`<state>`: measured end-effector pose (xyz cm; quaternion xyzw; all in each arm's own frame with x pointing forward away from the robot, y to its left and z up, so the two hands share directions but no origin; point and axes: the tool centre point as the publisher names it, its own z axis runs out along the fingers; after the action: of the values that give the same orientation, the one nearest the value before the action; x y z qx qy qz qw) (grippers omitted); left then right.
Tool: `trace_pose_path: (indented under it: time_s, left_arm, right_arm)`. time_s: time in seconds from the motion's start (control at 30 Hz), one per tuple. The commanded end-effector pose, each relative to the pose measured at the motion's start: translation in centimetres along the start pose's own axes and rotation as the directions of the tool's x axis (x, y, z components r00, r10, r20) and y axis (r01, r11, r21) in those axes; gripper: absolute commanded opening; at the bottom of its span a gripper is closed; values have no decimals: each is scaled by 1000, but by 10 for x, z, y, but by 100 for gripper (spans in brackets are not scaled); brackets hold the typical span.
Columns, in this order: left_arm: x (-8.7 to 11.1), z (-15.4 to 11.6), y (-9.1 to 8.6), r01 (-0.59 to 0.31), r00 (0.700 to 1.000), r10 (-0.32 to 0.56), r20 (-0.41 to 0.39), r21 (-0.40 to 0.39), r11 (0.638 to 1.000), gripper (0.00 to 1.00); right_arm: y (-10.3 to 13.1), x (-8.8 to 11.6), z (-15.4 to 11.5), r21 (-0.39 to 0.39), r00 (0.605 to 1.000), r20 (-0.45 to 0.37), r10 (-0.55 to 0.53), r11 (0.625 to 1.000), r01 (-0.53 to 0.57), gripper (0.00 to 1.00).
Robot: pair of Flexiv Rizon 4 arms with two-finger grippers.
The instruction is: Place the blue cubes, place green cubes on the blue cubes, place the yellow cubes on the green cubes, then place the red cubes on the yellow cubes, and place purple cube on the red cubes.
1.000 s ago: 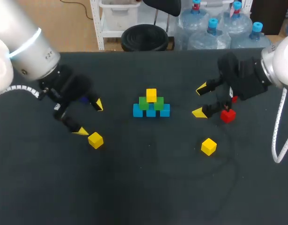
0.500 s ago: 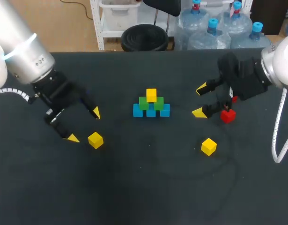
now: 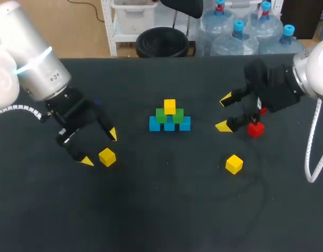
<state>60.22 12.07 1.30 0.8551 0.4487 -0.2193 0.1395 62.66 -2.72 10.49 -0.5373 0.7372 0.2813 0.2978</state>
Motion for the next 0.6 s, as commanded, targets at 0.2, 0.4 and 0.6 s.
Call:
trace_pose_path:
  time_s: [0.2,0.4,0.6]
  left_arm:
    - [1,10,7,20,1000,-20,0,26,999,100]
    - [0,13,9,26,1000,-26,6,32,999,100]
    - [1,16,9,30,999,-30,15,34,999,81]
  right_arm:
    - [0,0,0,-1,1000,2,-1,1000,1,100]
    - [0,0,0,-1,1000,2,-1,1000,1,100]
    - [0,0,0,-1,1000,2,-1,1000,1,100]
